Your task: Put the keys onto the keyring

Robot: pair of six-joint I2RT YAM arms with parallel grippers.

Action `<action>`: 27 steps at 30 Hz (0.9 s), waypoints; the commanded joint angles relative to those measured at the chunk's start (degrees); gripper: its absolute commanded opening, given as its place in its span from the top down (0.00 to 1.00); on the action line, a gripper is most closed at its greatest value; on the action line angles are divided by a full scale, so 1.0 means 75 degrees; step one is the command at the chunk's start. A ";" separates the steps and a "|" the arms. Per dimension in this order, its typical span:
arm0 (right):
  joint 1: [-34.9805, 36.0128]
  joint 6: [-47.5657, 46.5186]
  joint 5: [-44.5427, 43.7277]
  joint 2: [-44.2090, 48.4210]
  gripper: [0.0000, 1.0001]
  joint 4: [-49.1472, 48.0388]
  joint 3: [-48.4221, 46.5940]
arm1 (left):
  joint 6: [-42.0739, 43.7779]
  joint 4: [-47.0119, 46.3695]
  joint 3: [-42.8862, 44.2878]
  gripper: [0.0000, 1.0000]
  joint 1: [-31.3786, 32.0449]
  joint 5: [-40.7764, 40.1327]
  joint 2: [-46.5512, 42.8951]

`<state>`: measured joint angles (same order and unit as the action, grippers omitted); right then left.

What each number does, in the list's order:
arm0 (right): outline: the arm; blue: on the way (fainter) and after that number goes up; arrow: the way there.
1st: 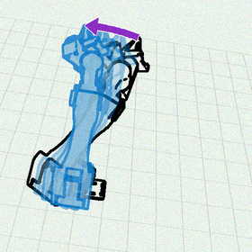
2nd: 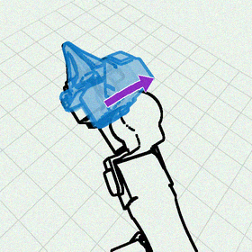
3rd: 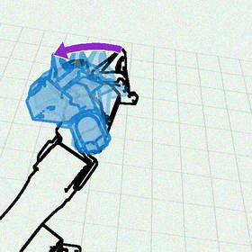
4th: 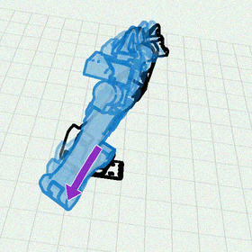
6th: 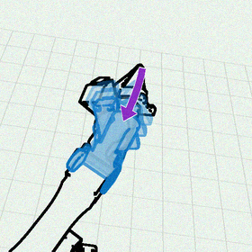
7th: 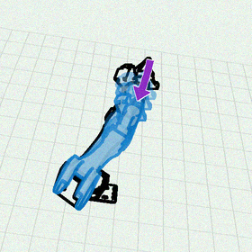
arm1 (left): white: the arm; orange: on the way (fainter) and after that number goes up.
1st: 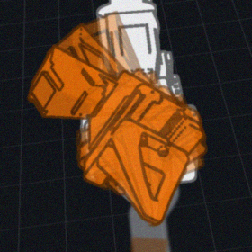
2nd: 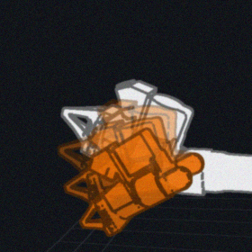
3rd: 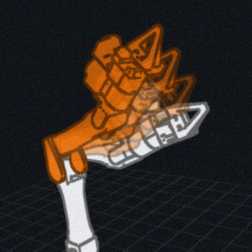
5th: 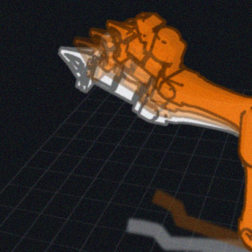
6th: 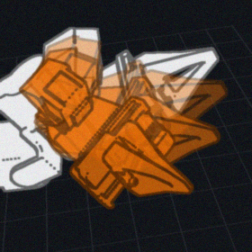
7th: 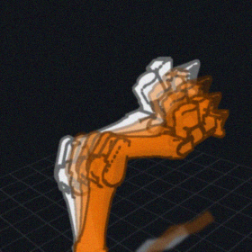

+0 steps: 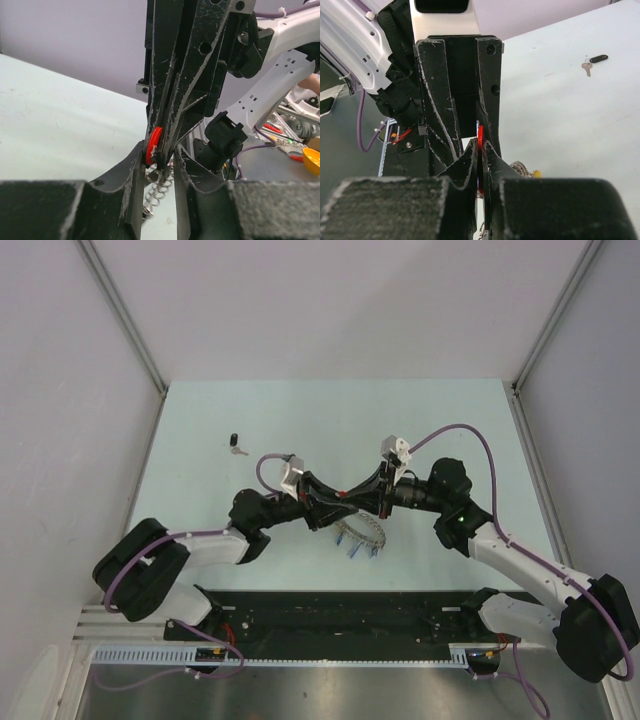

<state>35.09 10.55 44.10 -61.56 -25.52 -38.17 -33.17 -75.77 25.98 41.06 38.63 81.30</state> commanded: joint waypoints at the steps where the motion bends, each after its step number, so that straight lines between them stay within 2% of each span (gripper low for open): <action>1: 0.0243 0.0082 -0.0512 0.0309 1.00 -0.1238 -0.0078 | -0.0382 -0.1710 -0.0100 0.69 0.0139 -0.0346 0.0188; 6: 0.0255 0.0094 -0.0734 0.0403 1.00 -0.1297 0.0004 | -0.0382 -0.1769 -0.0089 0.64 0.0127 -0.0358 0.0188; 9: 0.0278 0.0094 -0.0816 0.0438 0.99 -0.1320 0.0027 | -0.0382 -0.1804 -0.0089 0.58 0.0127 -0.0346 0.0211; 27: 0.0419 -0.0082 -0.0758 0.0275 1.00 -0.1180 0.0027 | -0.0476 -0.2109 -0.0065 0.56 0.0139 -0.0323 -0.0093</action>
<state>37.82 10.66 38.52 -60.14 -28.93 -37.08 -36.03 -75.94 25.41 41.78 36.18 82.48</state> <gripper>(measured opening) 0.041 0.440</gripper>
